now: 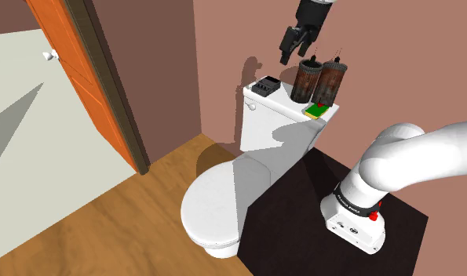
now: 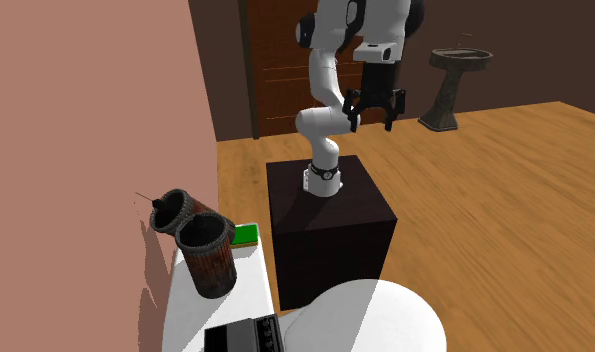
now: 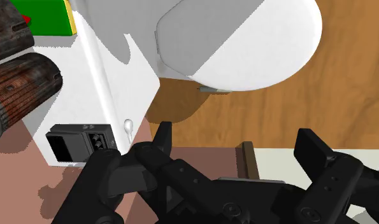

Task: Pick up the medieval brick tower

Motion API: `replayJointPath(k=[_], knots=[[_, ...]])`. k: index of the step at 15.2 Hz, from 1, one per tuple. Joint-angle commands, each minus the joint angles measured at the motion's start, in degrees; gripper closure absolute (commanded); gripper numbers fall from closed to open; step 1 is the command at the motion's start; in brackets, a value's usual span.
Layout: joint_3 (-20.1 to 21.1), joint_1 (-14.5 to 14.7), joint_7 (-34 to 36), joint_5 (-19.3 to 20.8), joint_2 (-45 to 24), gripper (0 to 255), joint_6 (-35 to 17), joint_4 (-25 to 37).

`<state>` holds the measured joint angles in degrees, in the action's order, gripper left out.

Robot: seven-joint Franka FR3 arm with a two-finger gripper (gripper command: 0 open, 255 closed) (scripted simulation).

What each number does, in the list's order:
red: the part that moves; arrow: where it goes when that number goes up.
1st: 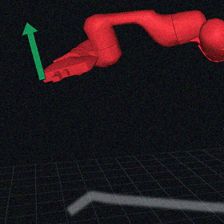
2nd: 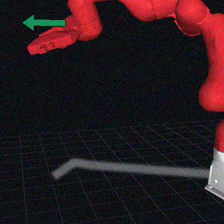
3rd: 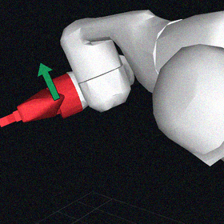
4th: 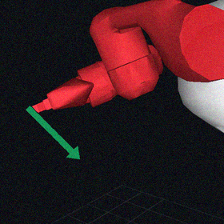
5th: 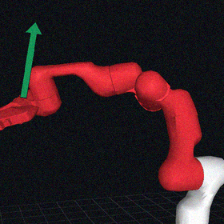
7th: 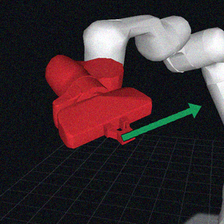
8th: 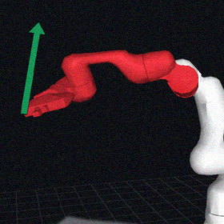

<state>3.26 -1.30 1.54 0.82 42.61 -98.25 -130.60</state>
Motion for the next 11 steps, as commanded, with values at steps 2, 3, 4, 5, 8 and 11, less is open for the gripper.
replayJointPath(k=[2,3,4,5,8,11], knots=[[-1.7,0.2,-3.0,0.6,1.0,0,-0.1,-1.0],[-3.5,0.4,-6.0,1.2,1.8,0,-0.1,-1.8],[-5.2,0.6,-9.0,1.9,2.5,0,-0.2,-2.5],[-7.0,0.7,-12.0,2.7,3.1,0,-0.2,-3.1],[-12.5,1.2,-21.1,5.0,3.9,0,-0.4,-4.0],[-18.2,1.8,-30.2,7.4,3.4,0,-0.8,-3.6]])
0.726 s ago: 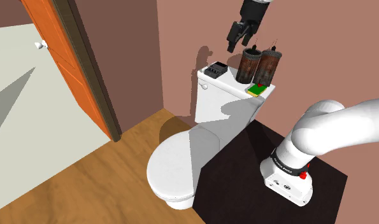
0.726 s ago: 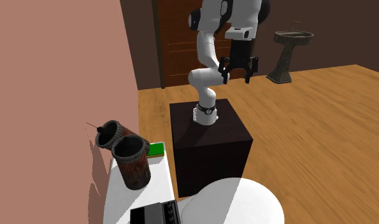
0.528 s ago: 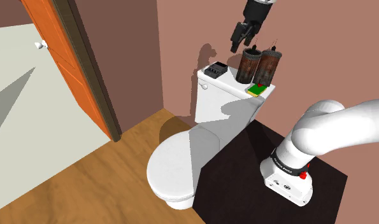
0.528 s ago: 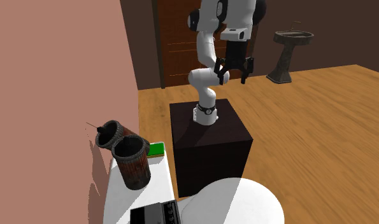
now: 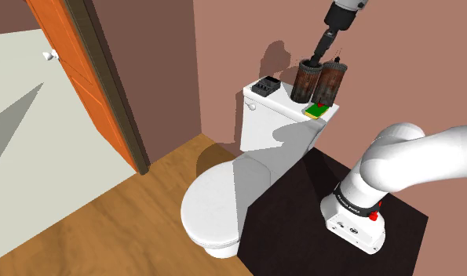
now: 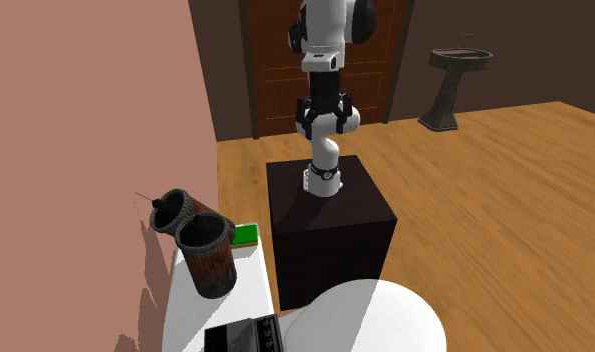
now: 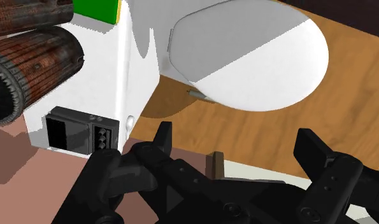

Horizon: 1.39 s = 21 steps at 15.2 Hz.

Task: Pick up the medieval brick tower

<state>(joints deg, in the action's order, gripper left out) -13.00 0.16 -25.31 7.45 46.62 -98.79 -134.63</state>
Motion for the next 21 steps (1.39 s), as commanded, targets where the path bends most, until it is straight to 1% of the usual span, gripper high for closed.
replayJointPath(k=[1,5,8,11,14,16,18,19,20,21], knots=[[-3.8,0.6,-6.4,1.5,-1.0,0,-0.4,0.8],[-11.6,2.3,-18.6,4.0,-4.1,0,-1.1,3.5],[-17.7,4.4,-27.9,5.0,-7.8,0,-1.6,6.9],[-24.1,7.3,-37.3,5.0,-12.5,0,-2.1,11.3],[-31.2,11.1,-47.2,3.6,-18.3,0,-2.4,16.7],[-36.6,14.3,-54.3,1.5,-23.1,0,-2.5,20.9],[-43.0,18.1,-62.2,-2.0,-28.9,0,-2.3,25.5],[-46.8,20.1,-66.6,-4.6,-32.5,0,-2.0,28.0],[-51.1,22.3,-71.6,-8.2,-37.0,0,-1.6,30.6],[-56.1,24.1,-77.7,-13.6,-43.0,0,-0.7,33.5]])
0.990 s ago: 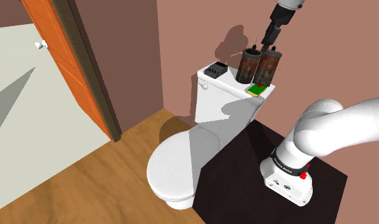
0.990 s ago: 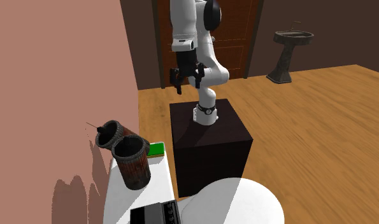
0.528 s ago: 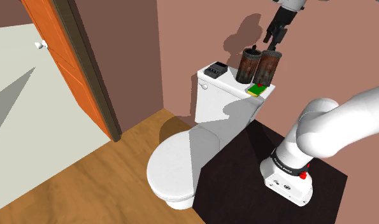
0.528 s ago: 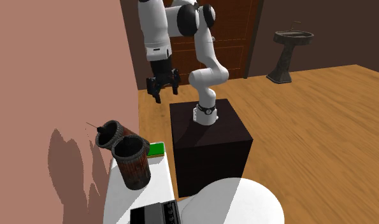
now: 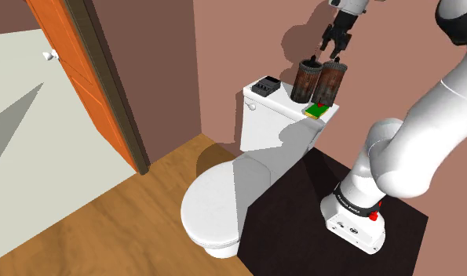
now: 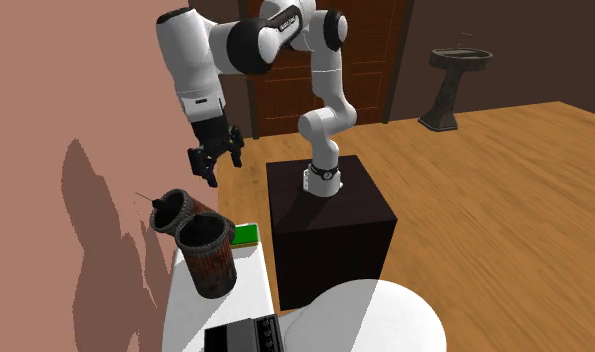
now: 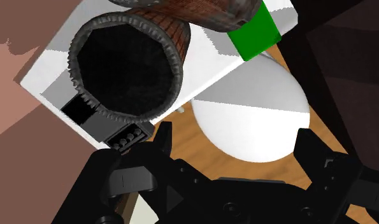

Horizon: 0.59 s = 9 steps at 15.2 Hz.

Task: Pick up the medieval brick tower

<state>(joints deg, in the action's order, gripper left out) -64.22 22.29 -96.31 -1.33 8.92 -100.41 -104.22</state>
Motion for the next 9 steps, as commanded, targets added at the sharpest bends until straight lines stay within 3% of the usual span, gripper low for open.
replayJointPath(k=[1,2,3,4,7,8,9], knots=[[-9.0,1.4,-14.3,-12.6,-13.7,0,2.8,6.4],[-9.9,-2.4,-21.1,-20.0,-21.6,0,5.5,9.9],[-7.7,-7.7,-25.4,-24.3,-26.7,0,7.8,13.5],[-3.3,-13.6,-28.0,-26.2,-29.6,0,9.4,17.2],[3.7,-26.2,-34.5,-32.3,-39.0,0,14.9,29.6],[5.3,-29.1,-35.7,-33.7,-41.4,0,16.4,33.3],[5.3,-28.7,-35.9,-33.6,-41.3,0,15.6,32.3]])
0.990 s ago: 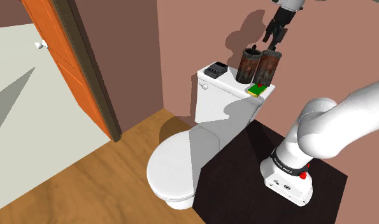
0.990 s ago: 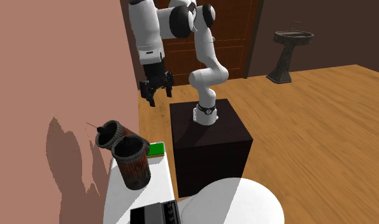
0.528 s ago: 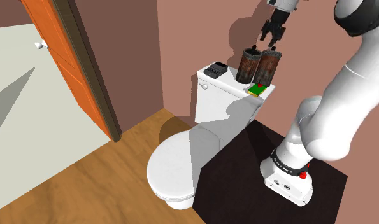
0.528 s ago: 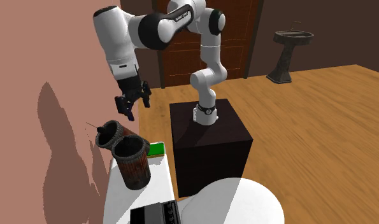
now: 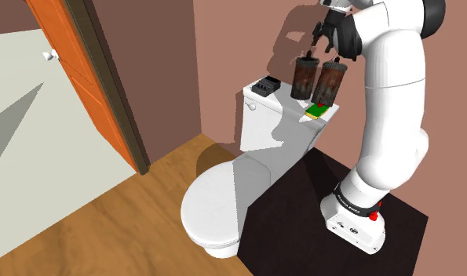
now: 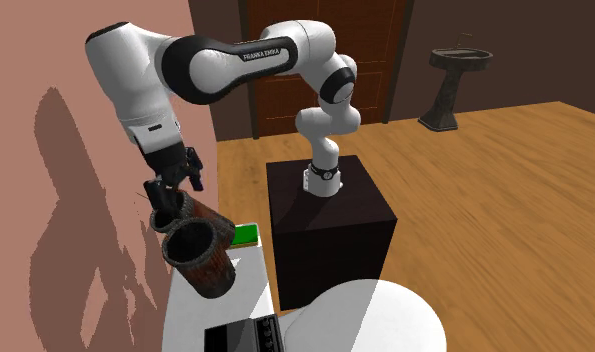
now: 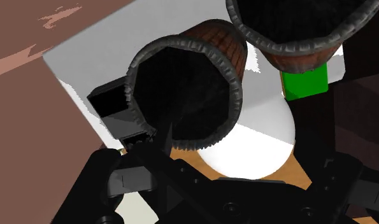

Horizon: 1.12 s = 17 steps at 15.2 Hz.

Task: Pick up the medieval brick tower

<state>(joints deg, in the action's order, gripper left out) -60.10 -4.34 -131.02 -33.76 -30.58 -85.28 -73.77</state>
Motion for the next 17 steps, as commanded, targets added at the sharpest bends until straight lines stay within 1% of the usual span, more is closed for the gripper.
replayJointPath(k=[1,6,8,9,17], knots=[[1.1,-1.7,-1.4,-1.1,-1.7,0,-0.3,0.8],[1.0,0.0,-2.4,-1.2,-1.7,0,-4.1,-3.7],[1.0,0.2,-2.6,-1.2,-1.7,0,-4.6,-4.2],[1.0,0.2,-2.6,-1.2,-1.8,255,-4.6,-4.1],[1.0,0.1,-2.6,-1.3,-1.8,255,-4.6,-4.1]])
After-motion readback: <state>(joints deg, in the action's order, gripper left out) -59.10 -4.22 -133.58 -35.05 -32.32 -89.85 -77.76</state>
